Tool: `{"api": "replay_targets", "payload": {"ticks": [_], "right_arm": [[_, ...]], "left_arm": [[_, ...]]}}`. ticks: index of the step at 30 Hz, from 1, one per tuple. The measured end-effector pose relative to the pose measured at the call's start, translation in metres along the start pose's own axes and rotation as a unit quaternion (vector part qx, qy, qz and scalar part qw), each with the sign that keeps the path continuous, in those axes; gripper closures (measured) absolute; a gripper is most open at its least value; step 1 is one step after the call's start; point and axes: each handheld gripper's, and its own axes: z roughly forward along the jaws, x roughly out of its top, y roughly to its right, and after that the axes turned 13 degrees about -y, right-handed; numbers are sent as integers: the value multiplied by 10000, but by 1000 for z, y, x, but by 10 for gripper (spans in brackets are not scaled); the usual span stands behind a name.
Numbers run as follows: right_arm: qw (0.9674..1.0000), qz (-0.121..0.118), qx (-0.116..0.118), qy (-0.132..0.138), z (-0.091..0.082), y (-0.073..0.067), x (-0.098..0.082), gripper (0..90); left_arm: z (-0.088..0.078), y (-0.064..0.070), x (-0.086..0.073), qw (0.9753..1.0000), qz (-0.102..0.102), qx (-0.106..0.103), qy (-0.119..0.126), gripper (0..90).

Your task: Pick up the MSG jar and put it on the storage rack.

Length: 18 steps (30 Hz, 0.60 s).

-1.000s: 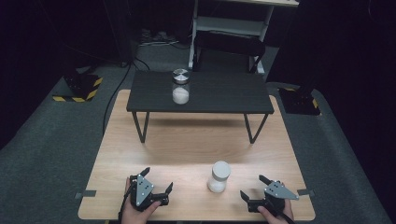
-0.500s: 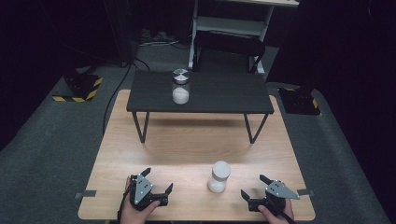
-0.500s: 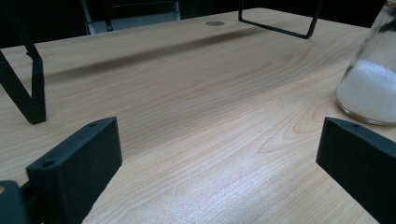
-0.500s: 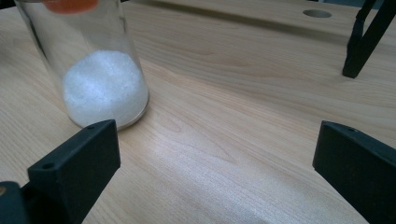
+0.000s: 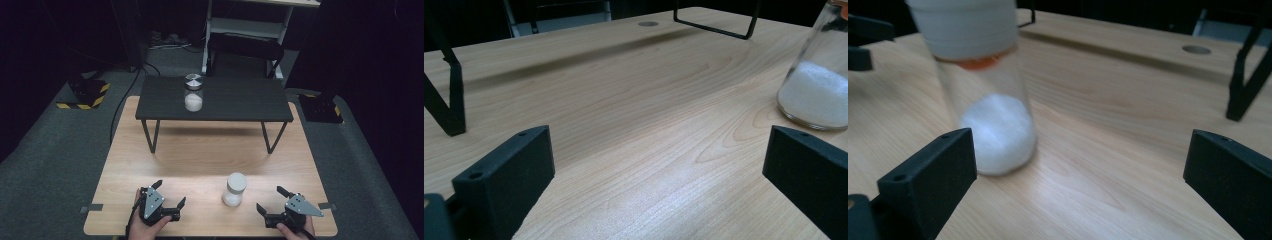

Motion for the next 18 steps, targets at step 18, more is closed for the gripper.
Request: {"api": "replay_targets", "payload": {"ticks": [18], "right_arm": [[9991, -41, 392, 141, 25, -28, 36, 8]], "left_arm": [[-1, -2, -2, 10000, -65, -66, 24, 6]]}}
